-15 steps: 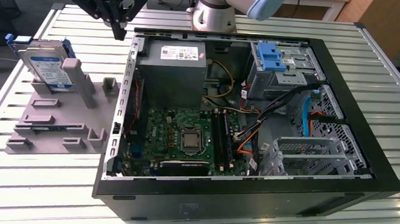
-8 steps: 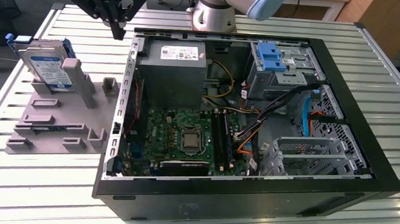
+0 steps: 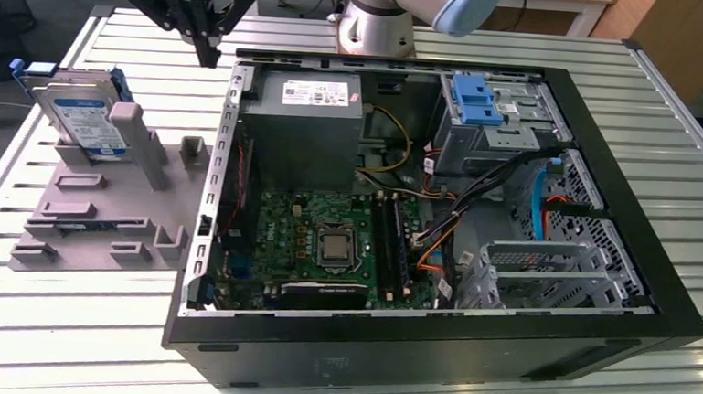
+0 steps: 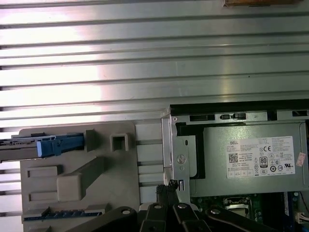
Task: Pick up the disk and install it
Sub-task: 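Reach for the disk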
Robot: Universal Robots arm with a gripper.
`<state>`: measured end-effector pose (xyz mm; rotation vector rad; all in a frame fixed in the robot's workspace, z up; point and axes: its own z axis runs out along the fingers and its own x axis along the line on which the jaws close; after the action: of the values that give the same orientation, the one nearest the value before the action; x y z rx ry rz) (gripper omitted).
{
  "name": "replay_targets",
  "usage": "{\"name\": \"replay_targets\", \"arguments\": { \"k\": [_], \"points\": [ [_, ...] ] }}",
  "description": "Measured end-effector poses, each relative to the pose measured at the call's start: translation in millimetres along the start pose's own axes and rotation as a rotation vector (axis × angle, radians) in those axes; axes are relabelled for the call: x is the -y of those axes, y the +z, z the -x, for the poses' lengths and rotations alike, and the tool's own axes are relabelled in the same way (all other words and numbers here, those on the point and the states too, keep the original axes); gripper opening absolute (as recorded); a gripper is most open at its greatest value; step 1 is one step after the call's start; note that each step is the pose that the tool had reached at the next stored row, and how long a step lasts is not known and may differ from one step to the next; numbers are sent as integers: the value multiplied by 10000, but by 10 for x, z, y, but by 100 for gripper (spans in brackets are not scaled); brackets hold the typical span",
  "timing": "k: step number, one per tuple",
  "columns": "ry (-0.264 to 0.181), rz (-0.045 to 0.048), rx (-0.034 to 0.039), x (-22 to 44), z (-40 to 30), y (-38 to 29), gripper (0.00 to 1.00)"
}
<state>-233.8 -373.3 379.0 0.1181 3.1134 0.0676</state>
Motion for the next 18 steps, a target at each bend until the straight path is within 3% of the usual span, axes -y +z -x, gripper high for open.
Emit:
{"name": "replay_targets", "arguments": {
  "k": [12,18],
  "points": [
    [1,0,0,-28,-29,1,11],
    [-1,0,1,-44,-112,1,11]
  ]
}}
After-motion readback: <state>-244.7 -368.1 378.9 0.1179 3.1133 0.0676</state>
